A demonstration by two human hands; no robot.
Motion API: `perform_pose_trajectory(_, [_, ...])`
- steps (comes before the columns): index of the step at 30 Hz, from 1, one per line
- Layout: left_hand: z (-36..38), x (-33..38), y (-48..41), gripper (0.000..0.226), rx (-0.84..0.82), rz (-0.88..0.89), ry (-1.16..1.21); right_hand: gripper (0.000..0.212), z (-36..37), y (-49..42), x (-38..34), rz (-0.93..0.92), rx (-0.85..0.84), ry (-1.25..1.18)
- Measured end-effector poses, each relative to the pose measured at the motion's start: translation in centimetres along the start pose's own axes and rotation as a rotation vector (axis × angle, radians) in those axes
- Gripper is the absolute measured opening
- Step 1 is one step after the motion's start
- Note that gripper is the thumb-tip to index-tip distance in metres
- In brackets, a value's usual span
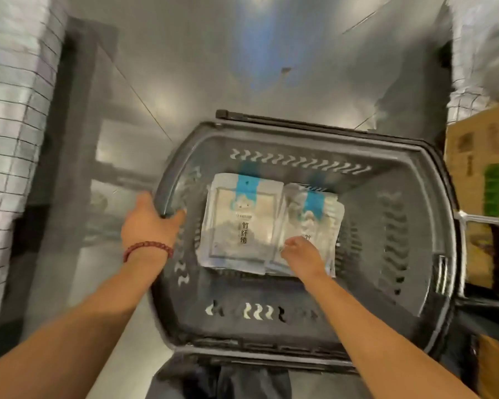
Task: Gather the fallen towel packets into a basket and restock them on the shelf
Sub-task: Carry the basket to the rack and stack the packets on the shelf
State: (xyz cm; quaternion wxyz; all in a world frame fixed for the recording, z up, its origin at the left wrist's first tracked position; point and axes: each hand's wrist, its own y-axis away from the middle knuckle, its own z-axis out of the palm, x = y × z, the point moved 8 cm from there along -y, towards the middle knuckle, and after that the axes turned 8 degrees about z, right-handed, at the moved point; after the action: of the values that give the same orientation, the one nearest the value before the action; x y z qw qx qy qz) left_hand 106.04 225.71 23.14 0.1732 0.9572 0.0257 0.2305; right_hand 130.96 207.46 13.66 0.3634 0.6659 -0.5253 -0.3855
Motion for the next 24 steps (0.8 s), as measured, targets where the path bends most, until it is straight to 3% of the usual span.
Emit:
perform_pose_trajectory(6, [0.9,-0.9,-0.3,0.033,0.201,0.045,-0.149,0.054,2.4,-7.8,-1.6,-0.055,-0.050,-0.195])
perform_pose_trajectory(12, [1.4,-0.7,0.0,0.030,0.209,0.064,-0.112,0.039,5.0,-11.2,-3.9,-0.050,-0.137,-0.334])
perform_pose_trajectory(16, [1.4,-1.2,0.0,0.031,0.200,0.013,-0.119,0.055,5.1,-11.8,-3.6,-0.008,0.020,-0.248])
perform_pose_trajectory(18, [1.3,-1.2,-0.1,0.032,0.210,0.011,-0.118,0.053,4.6,-10.8,-3.8,-0.044,0.138,-0.237])
perform_pose_trajectory(21, [1.2,-1.0,0.2,0.033,0.229,0.039,-0.101,0.028,4.8,-9.0,-3.5,-0.108,0.150,-0.365])
perform_pose_trajectory(24, [1.0,-0.8,0.7,0.057,0.202,0.125,0.049,0.027,3.5,-6.9,-3.5,-0.231,0.132,-0.485])
